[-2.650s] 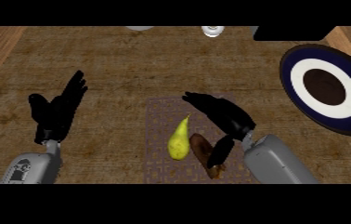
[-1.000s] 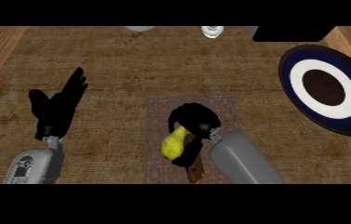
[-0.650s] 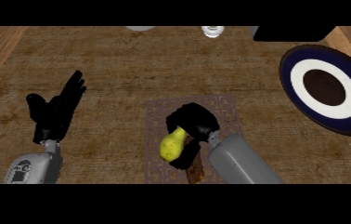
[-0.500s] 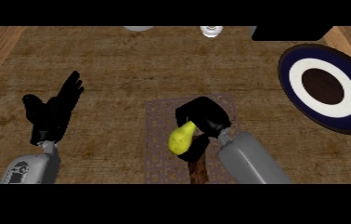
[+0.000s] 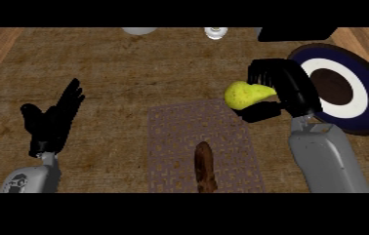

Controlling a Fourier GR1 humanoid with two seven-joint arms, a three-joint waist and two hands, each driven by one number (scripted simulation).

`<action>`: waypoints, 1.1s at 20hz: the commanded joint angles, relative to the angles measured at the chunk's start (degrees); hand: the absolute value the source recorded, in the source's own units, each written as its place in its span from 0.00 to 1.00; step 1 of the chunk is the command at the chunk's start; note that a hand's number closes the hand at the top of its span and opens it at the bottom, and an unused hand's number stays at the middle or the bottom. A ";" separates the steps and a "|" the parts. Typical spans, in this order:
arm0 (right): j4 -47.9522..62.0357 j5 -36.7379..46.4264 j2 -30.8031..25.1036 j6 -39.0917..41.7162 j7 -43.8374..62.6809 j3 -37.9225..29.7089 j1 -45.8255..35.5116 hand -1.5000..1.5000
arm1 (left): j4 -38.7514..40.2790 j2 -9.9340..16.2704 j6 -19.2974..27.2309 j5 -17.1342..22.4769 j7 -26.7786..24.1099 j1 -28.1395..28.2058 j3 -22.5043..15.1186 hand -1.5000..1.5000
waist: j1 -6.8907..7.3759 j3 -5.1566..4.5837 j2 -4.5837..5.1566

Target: Pick the pear from the placemat and place it in the plate

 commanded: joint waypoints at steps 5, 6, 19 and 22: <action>-14.70 0.22 -5.73 -5.22 8.75 -14.41 3.75 1.00 | -0.93 -0.02 0.48 0.33 3.83 -2.63 0.22 0.50 | 0.58 0.03 0.39; -14.69 0.26 -4.98 -5.15 11.50 -15.45 2.10 1.00 | -0.38 0.27 -1.02 0.05 0.89 -0.86 -0.17 0.50 | 1.29 0.01 0.52; 11.93 -12.89 -16.41 -6.49 -1.98 -34.80 -0.26 1.00 | 2.93 0.66 -2.89 0.29 -0.04 -4.78 1.30 0.50 | 2.58 0.06 0.97; 20.33 -13.06 -18.12 -8.19 -7.31 -35.50 -0.63 1.00 | -1.58 -2.16 -0.56 -1.99 0.69 -0.63 -1.44 0.50 | 2.80 0.07 0.89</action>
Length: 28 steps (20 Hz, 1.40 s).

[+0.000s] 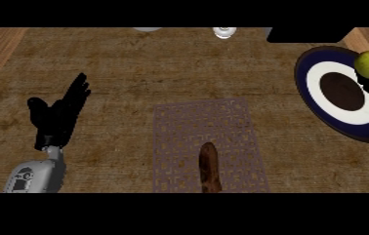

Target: Pick the pear from the placemat and place it in the plate

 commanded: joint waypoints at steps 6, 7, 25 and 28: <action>29.79 1.79 -10.64 1.34 -14.33 -1.08 -5.79 1.00 | -1.49 -1.85 0.08 -1.03 -0.50 2.00 -1.60 0.50 | 1.19 0.05 0.33; 29.73 4.39 -9.35 0.34 -15.67 1.63 -4.19 1.00 | -1.76 -0.49 -1.14 0.44 0.08 0.42 -0.19 0.50 | 1.08 0.04 0.31; 44.41 -15.95 -12.27 13.45 -39.68 -10.85 -16.07 0.00 | 0.45 -1.93 1.47 -2.08 0.29 0.08 -0.27 0.50 | -0.22 -0.03 -0.30; 43.19 -21.73 -12.95 17.92 -36.05 -14.86 -12.04 0.00 | 0.09 0.08 -0.22 -0.73 3.42 -1.38 0.98 0.50 | -0.94 -0.05 -0.40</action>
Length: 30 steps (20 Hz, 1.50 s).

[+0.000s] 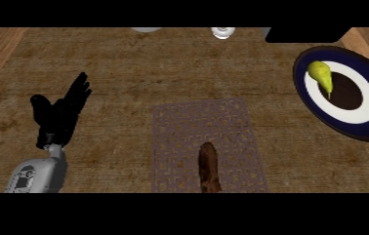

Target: Pick the pear from the placemat and place it in the plate

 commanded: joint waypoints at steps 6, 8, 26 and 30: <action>4.39 -13.35 -3.58 18.00 16.49 -6.40 -1.87 0.00 | 0.94 0.43 -0.45 0.76 -0.51 -0.53 1.39 0.50 | -0.60 -0.07 -0.11; 5.96 -15.18 -5.20 18.89 15.05 -7.24 -0.36 0.00 | -0.80 -0.22 -0.46 -0.20 0.05 0.26 -0.10 0.50 | 0.25 0.02 0.14; 20.74 -14.19 -15.48 24.20 -4.83 -4.45 7.67 0.00 | 1.02 -2.76 1.14 -2.51 -1.52 -1.71 -0.96 0.50 | 1.12 0.23 0.69; 21.53 -12.98 -15.22 21.43 -6.10 -2.88 8.40 0.00 | -1.10 -1.32 -1.84 -0.51 -2.34 1.42 0.05 0.50 | 1.45 0.22 0.64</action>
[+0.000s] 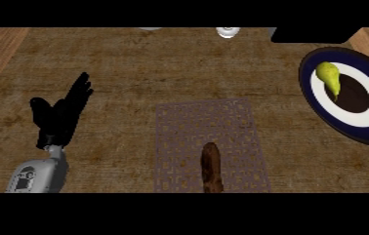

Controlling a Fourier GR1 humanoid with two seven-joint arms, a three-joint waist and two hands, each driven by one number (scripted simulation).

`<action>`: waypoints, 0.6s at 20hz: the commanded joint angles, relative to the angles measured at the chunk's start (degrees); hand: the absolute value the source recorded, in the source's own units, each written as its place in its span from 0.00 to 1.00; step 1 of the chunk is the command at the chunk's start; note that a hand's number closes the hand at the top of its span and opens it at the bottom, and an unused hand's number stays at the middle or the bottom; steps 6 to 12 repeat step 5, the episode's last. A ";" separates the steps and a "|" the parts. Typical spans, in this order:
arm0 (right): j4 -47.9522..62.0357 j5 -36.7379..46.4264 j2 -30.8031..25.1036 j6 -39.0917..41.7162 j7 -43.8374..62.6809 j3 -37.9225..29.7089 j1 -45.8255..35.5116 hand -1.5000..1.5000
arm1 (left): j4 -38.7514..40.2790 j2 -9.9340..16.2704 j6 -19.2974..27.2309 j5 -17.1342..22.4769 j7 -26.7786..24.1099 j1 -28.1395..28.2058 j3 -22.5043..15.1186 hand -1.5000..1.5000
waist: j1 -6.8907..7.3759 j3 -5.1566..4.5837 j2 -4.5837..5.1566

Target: Pick the pear from the placemat and place it in the plate

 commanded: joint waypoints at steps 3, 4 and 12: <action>2.17 1.65 -0.28 1.60 -6.14 1.80 3.55 0.00 | -1.71 0.31 -0.84 1.01 0.83 0.77 0.60 0.50 | 0.22 0.05 0.04; 2.50 1.66 -0.79 2.35 -4.91 2.08 2.19 0.00 | 0.36 0.48 -0.04 -0.32 1.31 -1.70 0.29 0.50 | 0.13 0.06 0.12; 2.66 1.79 -2.58 2.98 -4.81 1.92 2.68 0.00 | -2.79 0.53 -0.12 0.77 3.09 -0.34 0.61 0.50 | 0.63 0.15 0.17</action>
